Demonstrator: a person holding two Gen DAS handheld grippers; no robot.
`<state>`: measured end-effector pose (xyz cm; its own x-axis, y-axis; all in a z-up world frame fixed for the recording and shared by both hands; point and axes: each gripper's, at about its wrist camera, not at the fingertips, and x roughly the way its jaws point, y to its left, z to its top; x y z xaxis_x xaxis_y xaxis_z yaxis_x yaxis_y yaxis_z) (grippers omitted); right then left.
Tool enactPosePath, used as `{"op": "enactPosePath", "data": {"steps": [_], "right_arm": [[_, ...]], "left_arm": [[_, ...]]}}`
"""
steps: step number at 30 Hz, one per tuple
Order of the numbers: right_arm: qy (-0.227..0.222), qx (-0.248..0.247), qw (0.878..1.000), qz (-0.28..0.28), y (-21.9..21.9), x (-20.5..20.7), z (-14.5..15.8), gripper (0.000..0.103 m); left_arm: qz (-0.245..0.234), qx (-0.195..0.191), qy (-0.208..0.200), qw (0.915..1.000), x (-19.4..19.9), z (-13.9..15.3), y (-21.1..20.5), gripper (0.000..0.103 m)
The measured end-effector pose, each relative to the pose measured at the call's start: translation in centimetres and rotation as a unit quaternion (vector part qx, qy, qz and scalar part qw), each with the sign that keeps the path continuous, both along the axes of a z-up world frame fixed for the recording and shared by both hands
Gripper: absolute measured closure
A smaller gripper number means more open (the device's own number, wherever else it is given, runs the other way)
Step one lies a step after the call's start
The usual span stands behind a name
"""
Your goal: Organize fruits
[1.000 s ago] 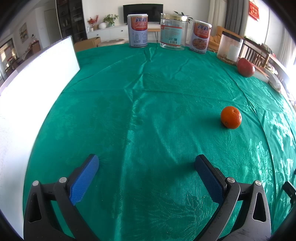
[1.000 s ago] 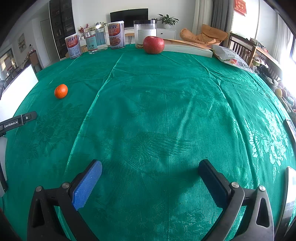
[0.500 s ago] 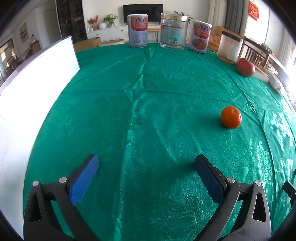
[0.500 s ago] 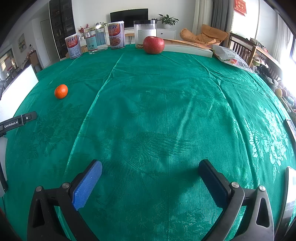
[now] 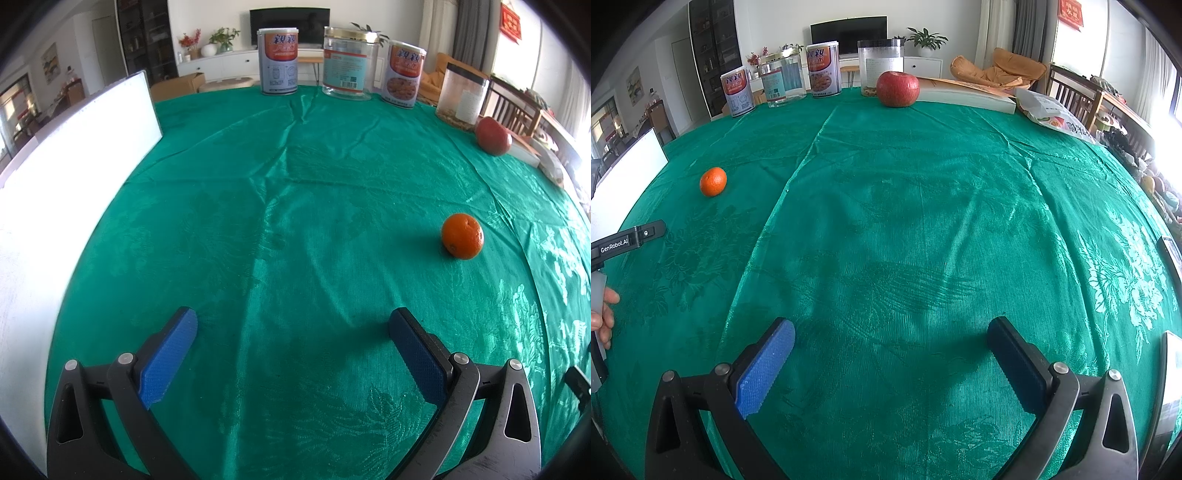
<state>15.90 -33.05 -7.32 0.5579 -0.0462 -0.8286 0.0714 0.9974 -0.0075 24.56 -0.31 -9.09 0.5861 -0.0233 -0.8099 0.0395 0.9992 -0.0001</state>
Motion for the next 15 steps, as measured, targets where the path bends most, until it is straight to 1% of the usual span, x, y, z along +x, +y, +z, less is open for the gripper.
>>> {"op": "enactPosePath", "data": {"steps": [2,3,4,7,9,12,15], "right_arm": [[0.028,0.009,0.998,0.050,-0.2,1.7,0.4,0.000],[0.028,0.022,0.998,0.061,-0.8,3.1,0.8,0.000],[0.016,0.031,0.998,0.060,-1.6,4.9,1.6,0.000],[-0.025,0.037,0.998,0.053,-4.3,11.9,4.1,0.000],[-0.038,0.038,0.998,0.045,-5.5,17.1,5.0,0.000],[-0.047,0.038,0.998,0.025,-6.1,24.2,5.1,0.000],[-0.051,0.070,0.996,-0.005,-5.9,29.3,4.0,0.000]], "left_arm": [[-0.009,-0.001,0.000,1.0000,-0.2,0.0,-0.1,0.000],[-0.010,-0.003,0.000,0.9999,-0.2,0.0,0.0,0.000],[-0.010,-0.003,0.000,0.9999,-0.2,0.0,0.0,0.000],[-0.010,-0.003,0.000,0.9999,-0.2,0.0,0.0,0.000],[-0.010,-0.004,0.000,0.9999,-0.2,0.0,0.0,0.000],[-0.009,-0.006,0.000,0.9999,-0.2,0.0,0.0,0.000],[-0.009,-0.006,0.000,0.9999,-0.2,0.0,0.0,0.000]]}}
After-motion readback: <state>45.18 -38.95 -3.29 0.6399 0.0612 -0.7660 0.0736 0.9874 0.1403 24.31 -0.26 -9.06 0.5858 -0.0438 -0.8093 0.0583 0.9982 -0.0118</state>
